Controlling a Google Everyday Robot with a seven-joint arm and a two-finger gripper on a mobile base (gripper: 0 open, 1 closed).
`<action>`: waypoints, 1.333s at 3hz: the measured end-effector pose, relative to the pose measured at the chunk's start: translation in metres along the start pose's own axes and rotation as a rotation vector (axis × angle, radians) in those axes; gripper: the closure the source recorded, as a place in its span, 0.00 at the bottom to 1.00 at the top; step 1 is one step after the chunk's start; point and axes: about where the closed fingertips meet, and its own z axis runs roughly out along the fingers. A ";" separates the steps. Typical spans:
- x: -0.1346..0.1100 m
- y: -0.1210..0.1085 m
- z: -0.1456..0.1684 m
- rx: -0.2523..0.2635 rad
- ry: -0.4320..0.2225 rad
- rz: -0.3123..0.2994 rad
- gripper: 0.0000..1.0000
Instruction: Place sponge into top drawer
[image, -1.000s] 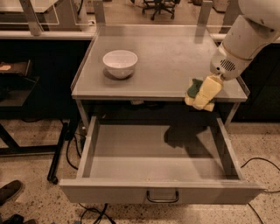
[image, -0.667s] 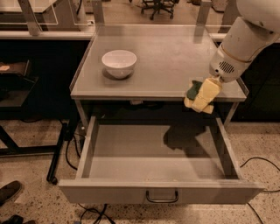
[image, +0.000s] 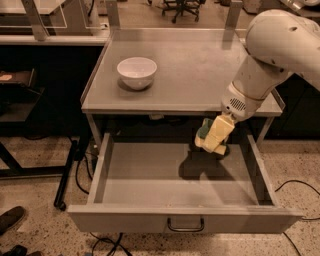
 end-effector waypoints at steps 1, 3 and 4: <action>0.000 0.001 0.000 -0.001 -0.002 0.004 1.00; 0.011 0.045 0.084 -0.135 -0.041 0.195 1.00; 0.012 0.059 0.111 -0.188 -0.032 0.227 1.00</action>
Offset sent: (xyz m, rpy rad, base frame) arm -0.0531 0.0501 -0.0718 0.1654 0.1496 -0.1958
